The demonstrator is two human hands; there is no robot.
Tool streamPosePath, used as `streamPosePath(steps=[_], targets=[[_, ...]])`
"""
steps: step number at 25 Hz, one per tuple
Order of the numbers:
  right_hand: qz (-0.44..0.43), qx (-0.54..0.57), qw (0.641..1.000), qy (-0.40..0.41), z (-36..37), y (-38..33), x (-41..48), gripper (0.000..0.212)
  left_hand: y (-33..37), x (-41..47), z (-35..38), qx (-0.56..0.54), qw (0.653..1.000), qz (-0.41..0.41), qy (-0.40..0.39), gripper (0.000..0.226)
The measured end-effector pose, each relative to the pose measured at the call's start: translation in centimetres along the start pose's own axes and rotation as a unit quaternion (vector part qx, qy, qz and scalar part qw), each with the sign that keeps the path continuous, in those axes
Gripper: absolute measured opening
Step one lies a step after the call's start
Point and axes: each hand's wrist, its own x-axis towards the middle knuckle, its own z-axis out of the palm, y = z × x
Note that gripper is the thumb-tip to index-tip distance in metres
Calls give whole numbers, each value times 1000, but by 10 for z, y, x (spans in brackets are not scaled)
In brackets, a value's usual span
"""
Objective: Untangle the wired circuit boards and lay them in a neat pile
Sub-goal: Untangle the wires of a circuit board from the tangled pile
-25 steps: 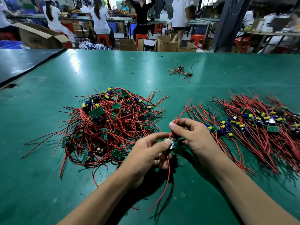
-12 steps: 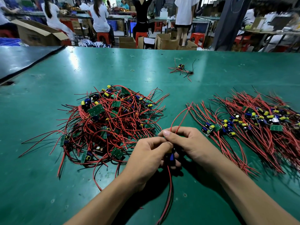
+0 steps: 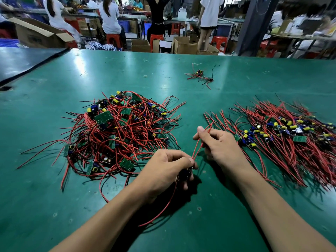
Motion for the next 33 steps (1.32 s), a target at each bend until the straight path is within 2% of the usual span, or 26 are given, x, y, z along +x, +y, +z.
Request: streamPosePath(steps=[4,8,11,13,18,25,27,30,33], targets=[[124,186,975,-22,9,-6,-3,50,-1,-1,4,1,999,12,32,21],[122,241,960,-73,9,-9,-7,31,-3,-1,6,17,998,34,52,20],[102,215,955,-177,8,-9,-14,26,-3,-1,3,-25,998,34,49,24],[114,174,954,-214,9,-5,-18,27,-4,-1,1,-49,998,27,43,25],[119,143,966,-179,12,-1,-15,31,-4,-2,0,-34,998,39,20,27],[107,121,985,-66,18,1,-6,36,-7,-1,4,14,998,46,38,25],[115,126,981,-88,16,-2,-7,40,-8,-2,3,8,998,41,51,20],[118,115,973,-162,11,-9,-17,44,-7,-2,5,-18,998,34,54,17],[85,133,963,-219,16,-7,-29,43,-6,1,9,-44,997,24,53,22]])
